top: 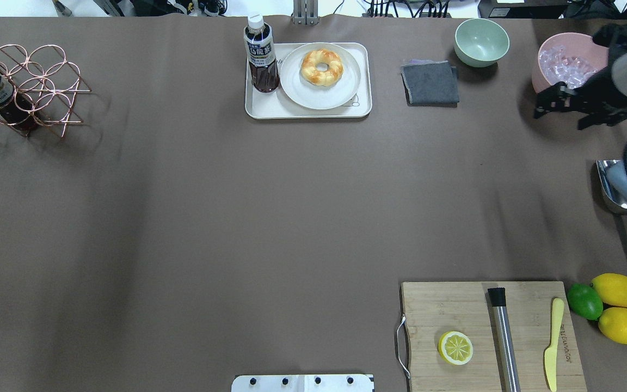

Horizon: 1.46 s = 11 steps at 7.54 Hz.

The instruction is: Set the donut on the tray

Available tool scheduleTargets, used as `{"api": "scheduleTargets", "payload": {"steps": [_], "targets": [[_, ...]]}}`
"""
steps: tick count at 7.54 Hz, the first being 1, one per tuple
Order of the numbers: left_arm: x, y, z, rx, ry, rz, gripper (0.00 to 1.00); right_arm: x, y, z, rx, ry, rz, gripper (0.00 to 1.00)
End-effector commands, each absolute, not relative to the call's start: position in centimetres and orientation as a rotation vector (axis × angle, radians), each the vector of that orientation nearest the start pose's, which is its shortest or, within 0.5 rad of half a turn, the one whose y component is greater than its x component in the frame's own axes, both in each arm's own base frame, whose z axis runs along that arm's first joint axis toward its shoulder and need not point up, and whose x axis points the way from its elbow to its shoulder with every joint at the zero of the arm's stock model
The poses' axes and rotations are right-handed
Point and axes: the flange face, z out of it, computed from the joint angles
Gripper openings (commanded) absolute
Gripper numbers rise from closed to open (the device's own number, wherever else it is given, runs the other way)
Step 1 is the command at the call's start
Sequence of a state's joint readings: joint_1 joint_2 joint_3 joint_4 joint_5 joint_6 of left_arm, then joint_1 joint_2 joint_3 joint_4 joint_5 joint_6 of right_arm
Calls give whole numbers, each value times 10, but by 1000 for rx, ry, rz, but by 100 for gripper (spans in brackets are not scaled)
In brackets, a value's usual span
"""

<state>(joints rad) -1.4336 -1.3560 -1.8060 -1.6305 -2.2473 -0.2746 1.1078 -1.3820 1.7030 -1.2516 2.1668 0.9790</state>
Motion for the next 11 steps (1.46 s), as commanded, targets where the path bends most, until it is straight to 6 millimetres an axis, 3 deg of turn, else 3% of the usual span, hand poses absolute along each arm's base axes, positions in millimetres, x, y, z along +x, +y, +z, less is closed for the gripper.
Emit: {"api": "scheduleTargets", "payload": {"steps": [1,3,5,8,11], "targets": [[-11,-413,637,-70,698,-99,98,-64,-511,560,129,-785,136,100],[-10,-412,637,-74,712,-98,98,11,-493,604,110,-697,-6,100],[-10,-412,637,-75,712,-100,98,60,-477,624,58,-660,-124,100],[-10,-413,637,-73,712,-99,98,65,-454,648,4,-663,-90,100],[-8,-412,639,-78,711,-97,98,56,-457,654,-43,-769,-68,100]]}}
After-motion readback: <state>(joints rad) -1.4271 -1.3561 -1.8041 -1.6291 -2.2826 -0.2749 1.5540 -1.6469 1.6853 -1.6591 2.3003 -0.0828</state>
